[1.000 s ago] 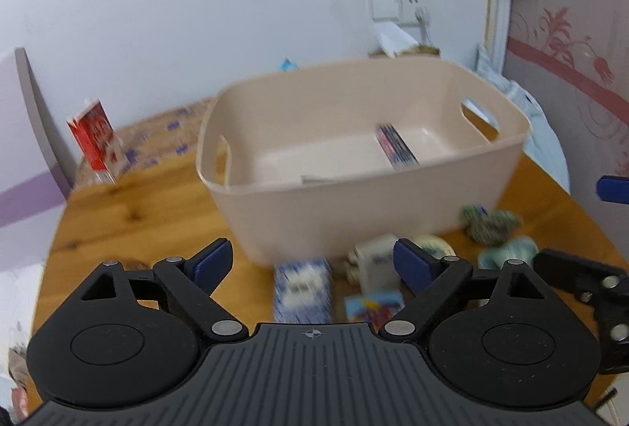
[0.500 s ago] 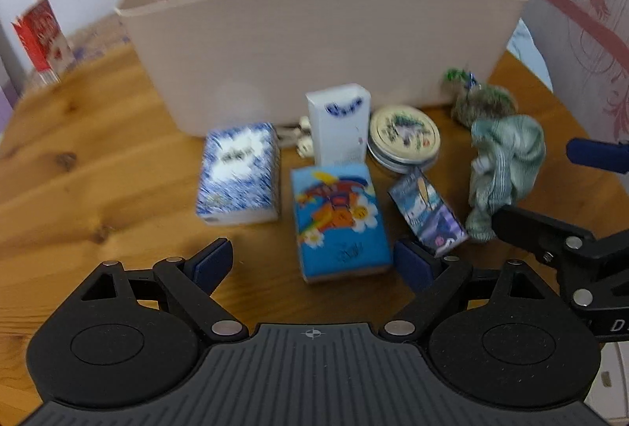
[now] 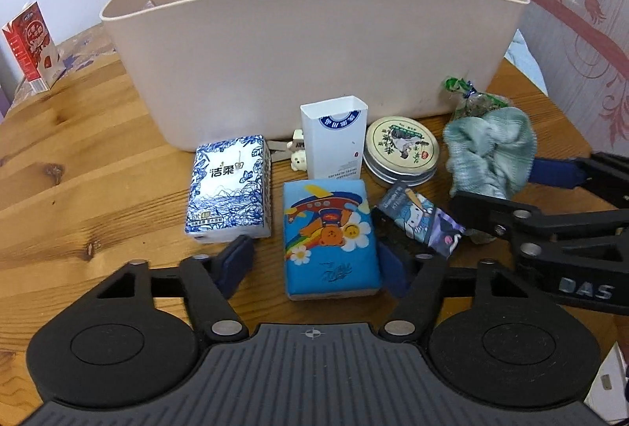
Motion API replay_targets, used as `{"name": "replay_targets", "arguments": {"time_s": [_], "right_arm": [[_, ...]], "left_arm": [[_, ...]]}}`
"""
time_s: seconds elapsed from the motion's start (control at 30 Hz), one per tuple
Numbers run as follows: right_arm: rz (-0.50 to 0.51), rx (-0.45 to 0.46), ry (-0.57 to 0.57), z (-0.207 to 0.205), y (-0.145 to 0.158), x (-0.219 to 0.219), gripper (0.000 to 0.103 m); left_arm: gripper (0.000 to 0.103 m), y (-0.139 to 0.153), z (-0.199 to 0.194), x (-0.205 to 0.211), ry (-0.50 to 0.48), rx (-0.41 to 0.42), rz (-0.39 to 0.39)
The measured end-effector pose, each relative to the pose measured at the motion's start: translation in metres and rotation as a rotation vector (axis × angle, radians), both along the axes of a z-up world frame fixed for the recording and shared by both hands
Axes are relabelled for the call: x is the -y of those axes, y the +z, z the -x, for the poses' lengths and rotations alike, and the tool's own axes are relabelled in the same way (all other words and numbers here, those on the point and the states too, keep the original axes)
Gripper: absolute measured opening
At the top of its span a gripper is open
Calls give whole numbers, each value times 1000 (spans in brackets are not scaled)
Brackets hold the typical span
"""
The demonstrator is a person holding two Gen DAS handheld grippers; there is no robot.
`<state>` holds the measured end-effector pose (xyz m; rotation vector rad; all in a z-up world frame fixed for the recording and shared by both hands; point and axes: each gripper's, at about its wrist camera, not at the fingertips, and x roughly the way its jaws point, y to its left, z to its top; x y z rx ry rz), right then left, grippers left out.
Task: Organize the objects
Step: 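Grasp cartoon tissue pack with left tool while right grasps plaid scrunchie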
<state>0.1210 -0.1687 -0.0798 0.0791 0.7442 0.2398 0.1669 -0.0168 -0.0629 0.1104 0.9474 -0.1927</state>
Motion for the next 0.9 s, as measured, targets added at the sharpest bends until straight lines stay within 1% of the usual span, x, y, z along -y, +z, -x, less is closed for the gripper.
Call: {"name": "replay_targets", "arguments": {"time_s": [0.07,0.1,0.23,0.27,0.37,0.53,0.63,0.8,0.9], "right_arm": [[-5,-9,8,-2,-1,-1,50],[-6,-7,9,-2,-2,-2,46],[5,12,22,2,2,-6,22],[5,14,23,3,3,-6,19],[2,15,28,6,6,-6,12],[-9,25,23,16,12,-4,11],[-20,51,21,25,22,-2,10],[-33,119,27,42,47,1,10],[-37,157,22,48,61,4,11]], "left_arm": [[48,3,0,-1,-2,7,4],[48,4,0,-2,-5,9,4],[46,7,1,-4,-14,12,4],[46,8,1,-5,-15,13,4],[46,9,4,-4,-13,12,11],[46,10,7,-4,-10,13,23],[46,15,14,-9,-10,25,26],[46,35,25,-17,-8,75,27],[46,49,25,-26,6,111,49]]}}
